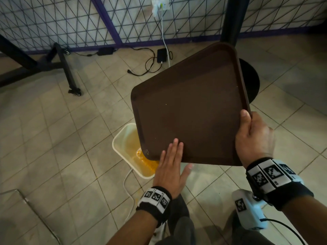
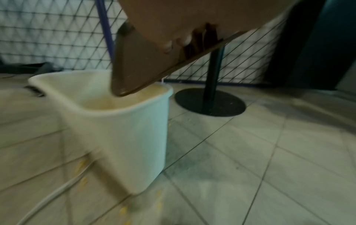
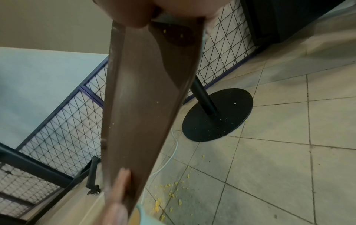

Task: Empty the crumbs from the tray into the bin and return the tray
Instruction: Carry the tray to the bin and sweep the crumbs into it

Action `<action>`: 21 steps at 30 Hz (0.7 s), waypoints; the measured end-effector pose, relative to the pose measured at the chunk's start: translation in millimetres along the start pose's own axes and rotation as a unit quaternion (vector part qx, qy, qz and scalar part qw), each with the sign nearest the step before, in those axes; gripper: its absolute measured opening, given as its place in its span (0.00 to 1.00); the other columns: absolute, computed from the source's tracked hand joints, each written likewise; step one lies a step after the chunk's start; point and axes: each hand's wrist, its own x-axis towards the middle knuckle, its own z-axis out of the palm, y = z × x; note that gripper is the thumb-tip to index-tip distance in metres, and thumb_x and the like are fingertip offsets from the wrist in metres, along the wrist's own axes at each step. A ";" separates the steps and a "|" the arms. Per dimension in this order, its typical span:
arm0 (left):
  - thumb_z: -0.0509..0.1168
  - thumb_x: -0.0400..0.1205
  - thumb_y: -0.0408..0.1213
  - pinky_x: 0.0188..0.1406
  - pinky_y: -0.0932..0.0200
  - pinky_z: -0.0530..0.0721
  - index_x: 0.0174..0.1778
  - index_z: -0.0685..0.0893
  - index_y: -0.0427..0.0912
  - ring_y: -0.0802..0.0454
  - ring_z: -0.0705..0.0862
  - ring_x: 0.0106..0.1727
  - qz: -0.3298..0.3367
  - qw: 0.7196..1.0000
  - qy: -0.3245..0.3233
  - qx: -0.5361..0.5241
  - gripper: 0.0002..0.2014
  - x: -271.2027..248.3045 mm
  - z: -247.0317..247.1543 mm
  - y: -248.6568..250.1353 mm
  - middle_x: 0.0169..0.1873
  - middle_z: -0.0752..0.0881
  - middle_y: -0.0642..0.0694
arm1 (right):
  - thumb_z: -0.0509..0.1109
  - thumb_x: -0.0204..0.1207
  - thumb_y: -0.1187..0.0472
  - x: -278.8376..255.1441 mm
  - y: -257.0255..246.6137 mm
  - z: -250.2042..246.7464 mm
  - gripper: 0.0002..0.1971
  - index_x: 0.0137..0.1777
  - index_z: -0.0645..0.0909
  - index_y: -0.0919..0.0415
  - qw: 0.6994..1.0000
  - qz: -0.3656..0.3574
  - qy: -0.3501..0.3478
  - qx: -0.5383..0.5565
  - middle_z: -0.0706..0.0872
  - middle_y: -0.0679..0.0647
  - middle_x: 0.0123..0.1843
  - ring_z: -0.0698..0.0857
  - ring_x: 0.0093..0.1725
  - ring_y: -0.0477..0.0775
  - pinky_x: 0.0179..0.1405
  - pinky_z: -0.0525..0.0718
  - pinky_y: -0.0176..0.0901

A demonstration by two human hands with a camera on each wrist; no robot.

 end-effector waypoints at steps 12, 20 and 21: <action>0.25 0.80 0.68 0.84 0.39 0.41 0.87 0.40 0.53 0.46 0.36 0.86 -0.146 0.966 -0.124 0.172 0.39 -0.7 -22.7 -113.1 0.86 0.35 0.55 | 0.49 0.84 0.47 4.2 4.3 -8.2 0.19 0.43 0.72 0.60 1.000 -0.007 0.014 0.014 0.72 0.49 0.26 0.70 0.25 0.45 0.23 0.61 0.40; 0.31 0.84 0.66 0.85 0.41 0.42 0.87 0.43 0.52 0.48 0.36 0.86 -0.084 0.988 -0.009 0.132 0.37 28.1 -61.2 -100.1 0.86 0.37 0.53 | 0.50 0.84 0.47 4.3 7.6 -10.5 0.20 0.42 0.72 0.63 1.000 0.006 0.019 0.003 0.71 0.49 0.26 0.68 0.25 0.46 0.24 0.61 0.42; 0.32 0.84 0.66 0.85 0.41 0.43 0.87 0.42 0.52 0.49 0.37 0.86 -0.076 0.991 -0.004 0.113 0.37 30.1 -57.7 -91.8 0.86 0.37 0.53 | 0.50 0.85 0.48 4.0 6.0 -10.3 0.20 0.41 0.72 0.62 1.000 0.005 0.019 0.004 0.70 0.48 0.26 0.68 0.25 0.45 0.23 0.60 0.40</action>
